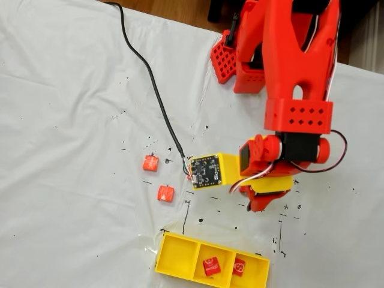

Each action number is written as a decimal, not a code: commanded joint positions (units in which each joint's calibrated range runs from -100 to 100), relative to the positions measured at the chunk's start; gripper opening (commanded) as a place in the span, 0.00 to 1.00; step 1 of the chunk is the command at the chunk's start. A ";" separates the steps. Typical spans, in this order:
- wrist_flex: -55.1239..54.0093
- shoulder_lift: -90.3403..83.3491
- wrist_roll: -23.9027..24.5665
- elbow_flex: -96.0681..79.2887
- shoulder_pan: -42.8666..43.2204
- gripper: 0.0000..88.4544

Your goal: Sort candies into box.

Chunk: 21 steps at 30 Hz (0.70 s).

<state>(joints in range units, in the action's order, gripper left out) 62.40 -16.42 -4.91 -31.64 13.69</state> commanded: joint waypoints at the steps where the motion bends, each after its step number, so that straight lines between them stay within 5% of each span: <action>1: -0.96 -2.58 -0.49 -2.09 0.71 0.33; 11: -3.58 -0.46 -0.44 -5.09 1.16 0.42; 21: -6.77 3.87 -0.10 -5.27 2.16 0.39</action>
<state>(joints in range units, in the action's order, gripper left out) 56.99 -13.11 -5.45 -37.51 14.99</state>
